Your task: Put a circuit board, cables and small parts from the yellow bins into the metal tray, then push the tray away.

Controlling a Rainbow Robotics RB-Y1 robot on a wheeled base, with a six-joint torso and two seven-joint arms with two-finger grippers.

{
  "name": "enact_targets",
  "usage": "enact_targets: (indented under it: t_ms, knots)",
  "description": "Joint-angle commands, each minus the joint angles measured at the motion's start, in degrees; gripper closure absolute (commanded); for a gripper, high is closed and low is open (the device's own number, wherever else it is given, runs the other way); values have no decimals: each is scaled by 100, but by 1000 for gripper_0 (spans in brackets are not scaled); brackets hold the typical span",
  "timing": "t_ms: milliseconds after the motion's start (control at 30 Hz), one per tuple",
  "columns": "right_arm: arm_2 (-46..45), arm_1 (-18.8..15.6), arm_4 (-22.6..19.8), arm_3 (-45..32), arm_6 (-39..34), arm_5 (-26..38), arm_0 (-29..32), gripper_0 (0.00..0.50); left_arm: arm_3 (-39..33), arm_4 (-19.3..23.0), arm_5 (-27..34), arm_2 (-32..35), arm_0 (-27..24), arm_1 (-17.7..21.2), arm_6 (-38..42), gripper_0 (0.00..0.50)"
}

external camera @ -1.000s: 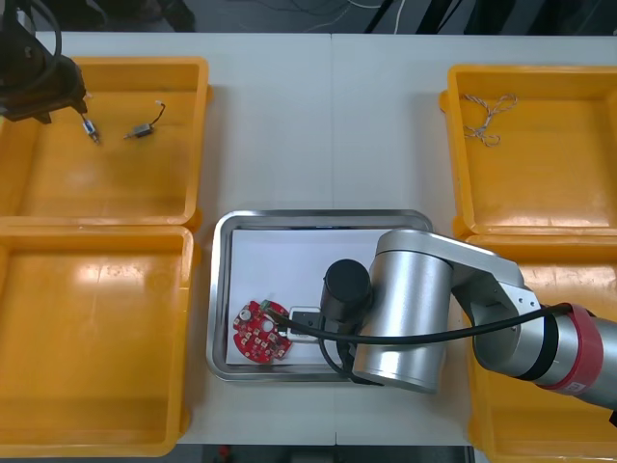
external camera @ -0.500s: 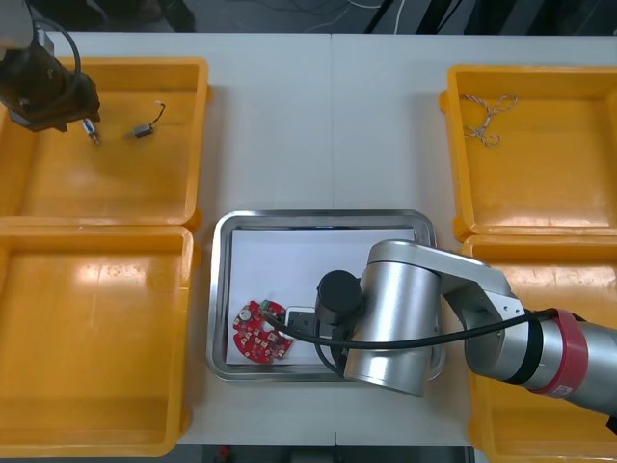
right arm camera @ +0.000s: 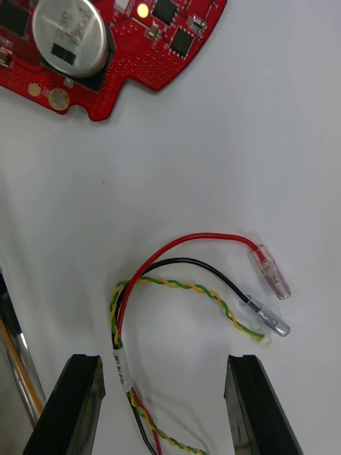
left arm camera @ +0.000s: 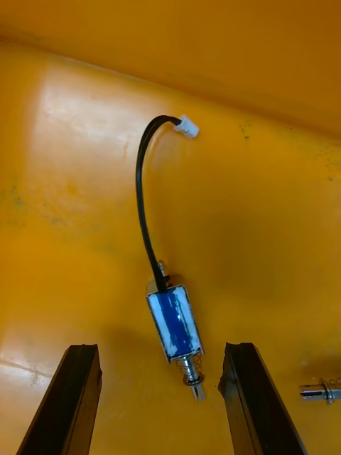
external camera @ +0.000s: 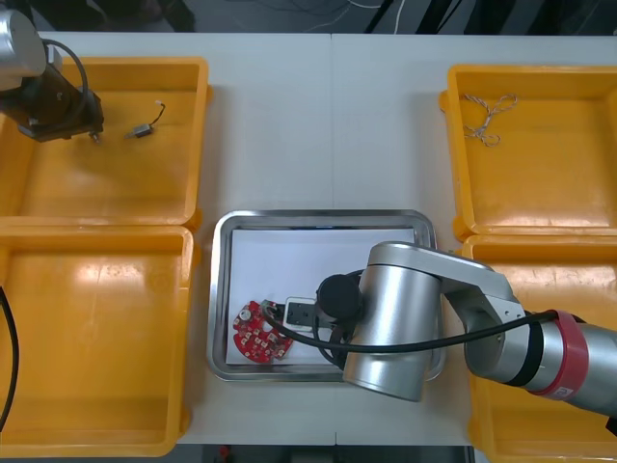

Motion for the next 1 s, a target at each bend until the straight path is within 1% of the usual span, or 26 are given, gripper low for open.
enact_targets:
  t_ms: [33, 133, 233, 333, 400, 700, 800, 867, 1000]
  knots:
    - [-96, 81, -37, -336, -207, 129, 56, 0, -43, -83, -110, 141, -342, -73, -242, 0]
    - [-271, 81, -230, -389, -216, 199, 56, 0, -43, -75, -215, 141, -298, -73, -224, 0]
    - [-526, 81, -511, -450, -216, 278, 56, 0, -43, -75, -435, 141, -219, -108, -233, 0]
    - [-790, 90, -713, -582, -225, 375, 47, 0, -43, -83, -505, 141, -184, -117, -224, 0]
    - [-887, 98, -731, -635, -243, 463, 56, 0, -43, -83, -514, 141, -184, -117, -224, 0]
    - [-1941, 116, -942, -1338, -295, 1517, -67, 0, -43, -83, -857, 141, 27, -178, -251, 0]
    - [-2328, 116, -1012, -1514, -304, 1549, -85, 0, -43, -92, -857, 132, 71, -169, -286, 0]
    - [-2653, 98, -1144, -1645, -304, 1549, -93, 0, -43, -92, -865, 141, 115, -169, -295, 0]
    - [-3391, 19, -1557, -1725, -322, 1549, -93, 0, -43, -101, -857, 141, 203, -169, -339, 0]
